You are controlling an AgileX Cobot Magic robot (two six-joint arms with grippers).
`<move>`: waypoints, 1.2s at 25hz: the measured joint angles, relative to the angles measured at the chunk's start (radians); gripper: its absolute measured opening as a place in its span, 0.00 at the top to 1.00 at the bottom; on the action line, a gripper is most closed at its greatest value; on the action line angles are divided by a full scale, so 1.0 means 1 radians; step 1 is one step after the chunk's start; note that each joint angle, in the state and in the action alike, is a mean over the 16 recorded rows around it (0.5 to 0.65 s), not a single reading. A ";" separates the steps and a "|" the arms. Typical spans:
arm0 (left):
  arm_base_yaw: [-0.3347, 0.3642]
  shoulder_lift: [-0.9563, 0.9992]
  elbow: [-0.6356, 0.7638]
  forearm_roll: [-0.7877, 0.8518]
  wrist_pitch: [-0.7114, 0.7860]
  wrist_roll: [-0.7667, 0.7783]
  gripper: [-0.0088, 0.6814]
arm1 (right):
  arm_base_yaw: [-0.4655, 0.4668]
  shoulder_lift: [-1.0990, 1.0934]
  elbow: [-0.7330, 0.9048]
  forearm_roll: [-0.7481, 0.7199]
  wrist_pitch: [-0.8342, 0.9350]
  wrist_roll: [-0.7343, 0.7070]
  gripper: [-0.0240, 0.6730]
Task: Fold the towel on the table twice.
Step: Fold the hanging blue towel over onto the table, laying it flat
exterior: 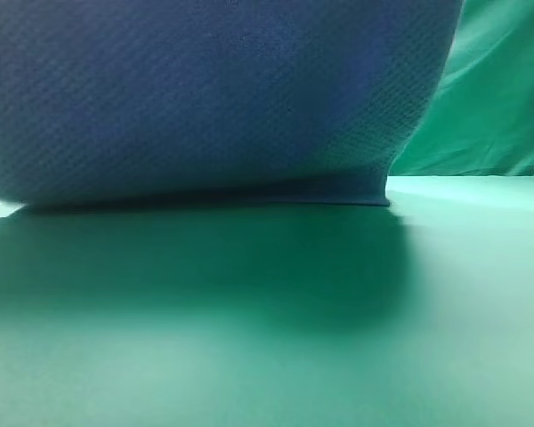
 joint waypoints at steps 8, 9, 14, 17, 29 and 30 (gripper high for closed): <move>-0.004 -0.229 0.265 -0.068 -0.010 0.045 0.99 | 0.061 -0.243 0.300 0.052 -0.032 0.019 0.97; -0.004 -0.257 0.292 -0.077 -0.006 0.053 0.99 | 0.072 -0.270 0.330 0.055 -0.033 0.027 0.97; -0.004 -0.390 0.407 -0.122 0.028 0.088 0.99 | 0.122 -0.393 0.461 0.058 -0.028 0.075 0.97; -0.003 -0.459 0.463 -0.149 0.057 0.106 0.99 | 0.147 -0.458 0.523 0.063 -0.018 0.108 0.97; -0.003 -0.591 0.598 -0.230 0.112 0.126 0.99 | 0.176 -0.630 0.682 0.108 0.000 0.185 0.97; -0.003 -0.589 0.603 -0.237 0.104 0.128 0.99 | 0.177 -0.631 0.689 0.104 -0.006 0.190 0.97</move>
